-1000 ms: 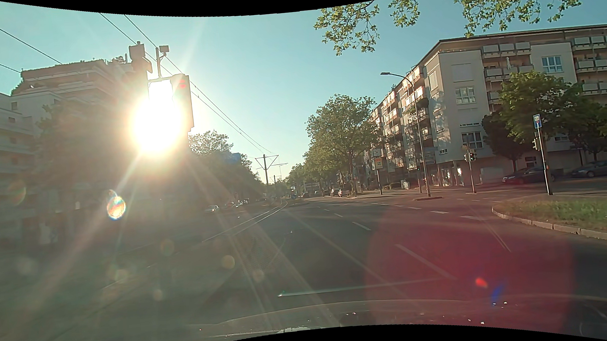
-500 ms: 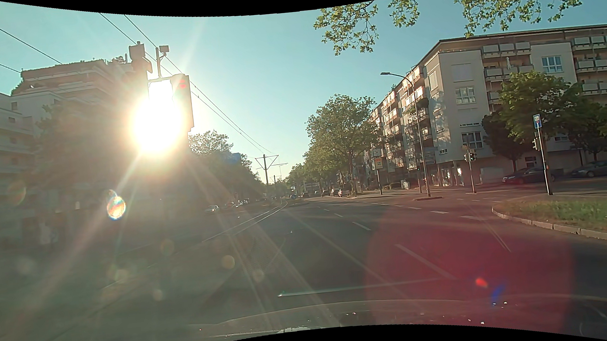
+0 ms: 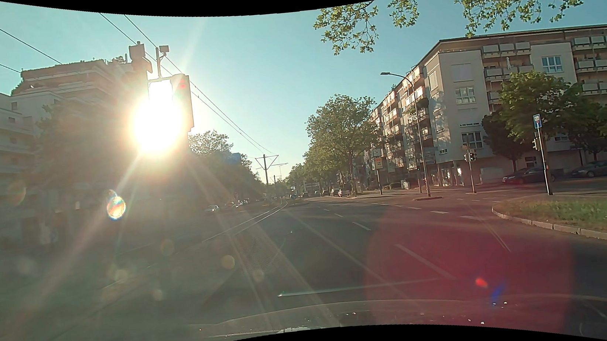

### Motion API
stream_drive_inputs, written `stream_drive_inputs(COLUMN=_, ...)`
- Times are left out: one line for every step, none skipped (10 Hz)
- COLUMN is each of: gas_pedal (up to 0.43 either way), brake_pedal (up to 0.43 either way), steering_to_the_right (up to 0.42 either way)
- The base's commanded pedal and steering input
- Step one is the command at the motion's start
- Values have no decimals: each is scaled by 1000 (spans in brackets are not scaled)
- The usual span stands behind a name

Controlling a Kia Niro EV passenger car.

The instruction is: Follow the waypoints while adhering to traffic rules and regulations

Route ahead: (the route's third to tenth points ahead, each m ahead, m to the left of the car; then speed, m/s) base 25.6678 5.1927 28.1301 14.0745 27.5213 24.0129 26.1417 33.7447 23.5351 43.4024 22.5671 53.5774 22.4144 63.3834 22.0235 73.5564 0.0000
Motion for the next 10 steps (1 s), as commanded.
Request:
stream_drive_inputs(gas_pedal=0, brake_pedal=220, steering_to_the_right=3)
stream_drive_inputs(gas_pedal=0, brake_pedal=220, steering_to_the_right=3)
stream_drive_inputs(gas_pedal=0, brake_pedal=220, steering_to_the_right=2)
stream_drive_inputs(gas_pedal=0, brake_pedal=220, steering_to_the_right=2)
stream_drive_inputs(gas_pedal=0, brake_pedal=220, steering_to_the_right=3)
stream_drive_inputs(gas_pedal=0, brake_pedal=220, steering_to_the_right=3)
stream_drive_inputs(gas_pedal=0, brake_pedal=220, steering_to_the_right=3)
stream_drive_inputs(gas_pedal=0, brake_pedal=220, steering_to_the_right=2)
stream_drive_inputs(gas_pedal=0, brake_pedal=220, steering_to_the_right=2)
stream_drive_inputs(gas_pedal=0, brake_pedal=220, steering_to_the_right=2)
